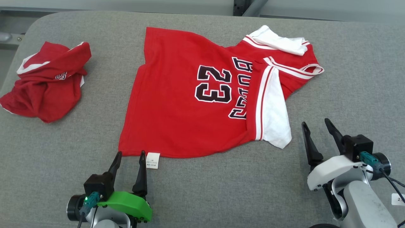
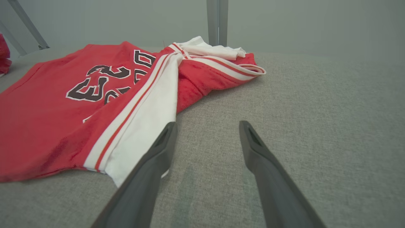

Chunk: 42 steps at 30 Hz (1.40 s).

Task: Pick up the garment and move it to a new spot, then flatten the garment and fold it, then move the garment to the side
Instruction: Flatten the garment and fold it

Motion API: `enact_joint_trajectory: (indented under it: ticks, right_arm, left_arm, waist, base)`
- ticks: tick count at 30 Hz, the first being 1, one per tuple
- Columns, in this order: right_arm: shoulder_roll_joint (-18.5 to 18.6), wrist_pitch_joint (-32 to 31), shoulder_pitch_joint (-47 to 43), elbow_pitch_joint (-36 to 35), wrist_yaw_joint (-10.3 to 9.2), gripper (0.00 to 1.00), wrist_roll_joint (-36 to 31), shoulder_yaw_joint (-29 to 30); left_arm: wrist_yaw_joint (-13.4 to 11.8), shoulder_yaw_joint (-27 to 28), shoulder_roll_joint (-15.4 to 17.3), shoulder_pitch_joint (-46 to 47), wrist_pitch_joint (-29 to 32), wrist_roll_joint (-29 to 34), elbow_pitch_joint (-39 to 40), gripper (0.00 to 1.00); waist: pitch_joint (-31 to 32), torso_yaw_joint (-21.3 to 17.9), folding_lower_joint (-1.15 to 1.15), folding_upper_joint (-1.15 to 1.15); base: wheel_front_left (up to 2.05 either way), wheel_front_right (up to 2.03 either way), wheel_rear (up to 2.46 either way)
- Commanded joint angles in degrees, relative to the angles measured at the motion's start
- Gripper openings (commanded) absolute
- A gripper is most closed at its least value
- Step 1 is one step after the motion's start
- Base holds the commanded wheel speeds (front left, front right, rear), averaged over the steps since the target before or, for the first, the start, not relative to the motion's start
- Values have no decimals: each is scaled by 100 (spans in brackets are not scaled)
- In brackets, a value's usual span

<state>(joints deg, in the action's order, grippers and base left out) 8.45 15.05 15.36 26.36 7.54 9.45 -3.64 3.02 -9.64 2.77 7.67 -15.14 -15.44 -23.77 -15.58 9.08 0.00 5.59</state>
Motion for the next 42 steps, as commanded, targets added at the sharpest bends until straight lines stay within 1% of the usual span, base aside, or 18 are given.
enact_joint_trajectory:
  ticks: [1,8,12,19,25,26,27,28,29,30,37,42]
  right_arm:
    - [12,12,-101,-4,-10,100,-18,20]
    - [-25,12,-143,207,-10,100,-128,22]
    - [-9,12,-61,342,-10,100,-195,-145]
    - [-46,12,-136,407,-10,100,1,-394]
    - [-57,12,-73,556,-10,100,203,-673]
    - [-61,12,-51,588,-10,92,234,-710]
    - [-73,11,-36,628,-10,71,272,-741]
    - [-76,12,-11,651,-10,41,286,-755]
    - [-83,11,14,674,-10,26,304,-772]
    - [-91,11,30,692,-10,0,317,-783]
    - [-72,11,124,444,-10,0,368,-745]
    - [-102,12,44,-233,-10,0,326,-617]
  left_arm:
    - [16,-15,22,-78,1,-6,10,100]
    - [26,-20,22,-161,1,-56,-28,100]
    - [48,-22,22,-152,1,-64,-54,100]
    - [-4,-16,21,-161,1,-82,-21,100]
    - [10,-50,22,-131,1,-103,-29,100]
    - [12,-57,21,-110,1,-106,-26,100]
    - [14,-65,21,-91,1,-106,-21,100]
    - [14,-68,21,-75,1,-103,-18,100]
    - [15,-69,21,-60,1,-98,-15,100]
    - [17,-65,21,-46,1,-92,-14,100]
    - [45,3,22,-100,1,-7,-46,100]
    - [62,92,21,-270,1,51,-66,100]
  waist:
    - [63,-71,0,-1]
    - [17,22,0,-1]
    - [7,110,0,-1]
    - [4,169,0,-1]
    - [-39,162,0,-1]
    - [-48,166,0,-1]
    - [-56,171,0,-1]
    - [-65,176,0,-1]
    - [-75,180,0,-1]
    - [-84,184,0,-1]
    - [-11,130,0,-1]
    - [273,-27,0,-1]
  base:
    - [0,0,0]
    - [0,0,0]
    - [0,0,0]
    - [0,0,0]
    - [0,0,0]
    - [0,0,0]
    - [0,0,0]
    - [0,0,0]
    - [0,0,0]
    - [0,0,0]
    - [0,0,0]
    - [0,0,0]
